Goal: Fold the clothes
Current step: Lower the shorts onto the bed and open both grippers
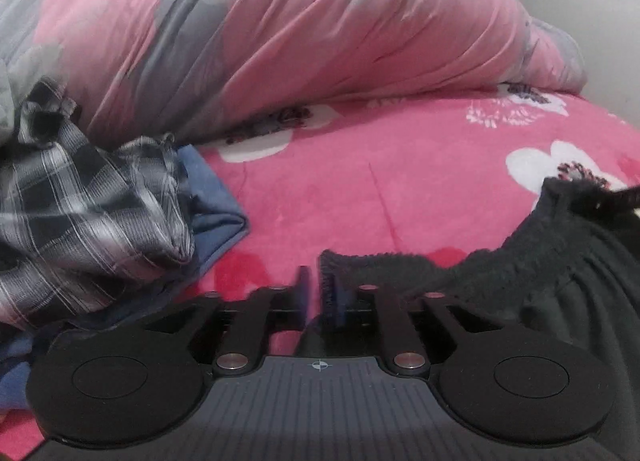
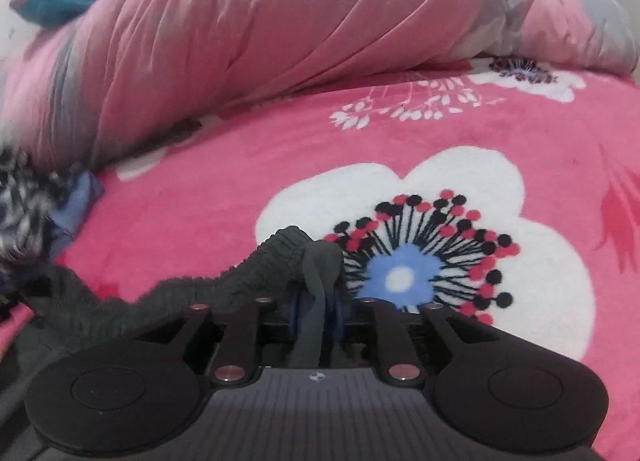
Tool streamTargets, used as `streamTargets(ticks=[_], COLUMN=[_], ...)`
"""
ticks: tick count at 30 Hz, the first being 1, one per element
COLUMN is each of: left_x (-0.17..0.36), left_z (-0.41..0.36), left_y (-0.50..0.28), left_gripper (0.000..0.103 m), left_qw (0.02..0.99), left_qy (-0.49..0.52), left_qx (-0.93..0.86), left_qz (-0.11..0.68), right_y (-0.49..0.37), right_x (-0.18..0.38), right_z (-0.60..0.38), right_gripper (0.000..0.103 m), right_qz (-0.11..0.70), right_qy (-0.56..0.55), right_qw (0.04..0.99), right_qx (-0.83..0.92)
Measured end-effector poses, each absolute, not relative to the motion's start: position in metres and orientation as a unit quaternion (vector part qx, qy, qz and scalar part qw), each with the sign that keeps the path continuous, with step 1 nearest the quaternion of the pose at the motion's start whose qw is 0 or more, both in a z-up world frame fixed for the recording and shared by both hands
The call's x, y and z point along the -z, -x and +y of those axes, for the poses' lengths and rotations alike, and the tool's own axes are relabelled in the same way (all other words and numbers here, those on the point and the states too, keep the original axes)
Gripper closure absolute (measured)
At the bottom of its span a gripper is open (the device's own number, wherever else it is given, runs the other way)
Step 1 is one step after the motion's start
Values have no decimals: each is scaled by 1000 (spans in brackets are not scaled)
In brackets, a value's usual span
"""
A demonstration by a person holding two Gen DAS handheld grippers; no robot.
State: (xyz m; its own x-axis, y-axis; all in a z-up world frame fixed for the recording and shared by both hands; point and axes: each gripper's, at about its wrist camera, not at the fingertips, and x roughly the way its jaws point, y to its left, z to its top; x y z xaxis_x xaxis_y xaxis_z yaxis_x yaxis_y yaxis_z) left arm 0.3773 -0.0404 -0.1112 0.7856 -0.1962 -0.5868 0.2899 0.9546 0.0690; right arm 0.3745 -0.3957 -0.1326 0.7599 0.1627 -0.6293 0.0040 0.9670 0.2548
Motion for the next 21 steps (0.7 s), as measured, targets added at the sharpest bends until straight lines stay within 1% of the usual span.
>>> streamTargets(ticks=[1, 2, 3, 4, 6, 7, 8, 11, 14, 17, 21], left_x=[107, 100, 95, 86, 66, 56, 45, 7, -34, -68, -84], left_z=[-37, -32, -27, -21, -9, -3, 3, 29, 62, 96, 128], left_y=[-379, -379, -380, -377, -369, -364, -360, -328, -282, -224, -152], left_gripper=[64, 57, 53, 47, 42, 39, 37, 35, 31, 29, 28], left_qw=[942, 943, 943, 944, 946, 946, 946, 948, 954, 958, 962], left_qy=[-70, -57, -39, -21, 15, 27, 38, 64, 86, 96, 72], left_qx=[127, 126, 124, 122, 119, 117, 114, 118, 121, 130, 112], left_qz=[301, 303, 305, 305, 303, 302, 302, 287, 261, 236, 240], right_y=[-375, -376, -375, -373, -365, -357, -352, -328, -293, -253, -202], right_x=[129, 124, 118, 112, 101, 94, 87, 66, 40, 15, -10], right_z=[-398, -401, -405, -410, -415, -418, -422, -435, -445, -446, -431], right_gripper=[63, 49, 33, 20, 12, 10, 10, 9, 9, 9, 9], right_qz=[346, 348, 351, 353, 349, 346, 345, 336, 320, 312, 308], right_qy=[-125, -131, -137, -144, -152, -156, -162, -190, -211, -205, -192], right_qw=[929, 927, 925, 924, 924, 925, 925, 923, 923, 927, 929], right_qx=[-46, -47, -42, -35, -25, -19, -13, -14, -27, -43, -73])
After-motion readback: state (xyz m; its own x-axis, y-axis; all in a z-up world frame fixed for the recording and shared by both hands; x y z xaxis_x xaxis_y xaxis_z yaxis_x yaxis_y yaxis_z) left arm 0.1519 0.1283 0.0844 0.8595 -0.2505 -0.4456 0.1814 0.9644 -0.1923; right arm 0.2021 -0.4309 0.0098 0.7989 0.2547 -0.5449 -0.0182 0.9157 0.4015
